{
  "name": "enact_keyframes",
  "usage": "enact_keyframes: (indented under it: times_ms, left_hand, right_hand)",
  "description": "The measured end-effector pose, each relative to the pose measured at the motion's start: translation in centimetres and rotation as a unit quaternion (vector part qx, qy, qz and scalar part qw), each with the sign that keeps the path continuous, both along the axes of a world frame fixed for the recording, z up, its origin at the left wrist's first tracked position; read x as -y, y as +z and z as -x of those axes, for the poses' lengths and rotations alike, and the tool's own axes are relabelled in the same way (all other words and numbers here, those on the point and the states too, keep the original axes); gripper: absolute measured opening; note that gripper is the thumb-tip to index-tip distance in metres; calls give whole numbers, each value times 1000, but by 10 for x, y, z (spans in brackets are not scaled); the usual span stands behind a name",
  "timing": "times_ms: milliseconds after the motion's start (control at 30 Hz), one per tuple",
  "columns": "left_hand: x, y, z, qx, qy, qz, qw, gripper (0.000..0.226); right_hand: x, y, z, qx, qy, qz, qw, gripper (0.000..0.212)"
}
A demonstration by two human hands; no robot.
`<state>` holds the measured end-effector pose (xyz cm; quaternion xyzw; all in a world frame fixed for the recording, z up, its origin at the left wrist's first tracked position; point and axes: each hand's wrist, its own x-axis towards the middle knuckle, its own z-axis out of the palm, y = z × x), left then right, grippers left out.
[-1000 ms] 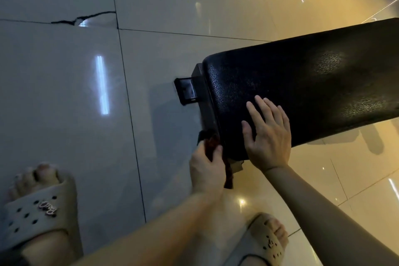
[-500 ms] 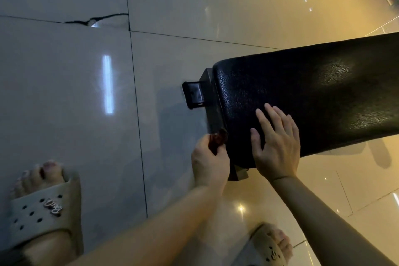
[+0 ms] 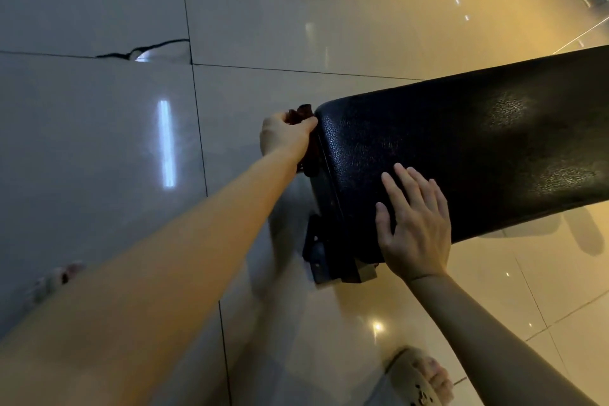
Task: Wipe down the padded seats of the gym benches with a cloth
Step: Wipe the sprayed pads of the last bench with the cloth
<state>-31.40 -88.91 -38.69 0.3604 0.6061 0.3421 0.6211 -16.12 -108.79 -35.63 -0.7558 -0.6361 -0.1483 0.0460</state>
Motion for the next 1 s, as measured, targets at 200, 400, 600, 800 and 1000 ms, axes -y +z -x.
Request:
enact_keyframes:
  times_ms: [200, 400, 600, 800, 1000]
  left_hand:
    - [29, 4, -5, -159, -85, -142, 973, 28]
    - [62, -2, 0, -112, -73, -157, 979, 20]
    - [91, -3, 11, -62, -118, -155, 979, 11]
    - [132, -5, 16, -32, -137, -144, 979, 12]
    - [157, -4, 16, -26, -127, -143, 981, 12]
  right_hand:
    - [-1, -2, 1, 9, -4, -2, 1000, 51]
    - [-2, -1, 2, 11, -5, -6, 1000, 51]
    - [-1, -1, 3, 18, -9, -3, 1000, 51]
    - [-1, -1, 4, 18, -9, -10, 1000, 51]
    - [-1, -1, 3, 16, -8, -13, 1000, 51]
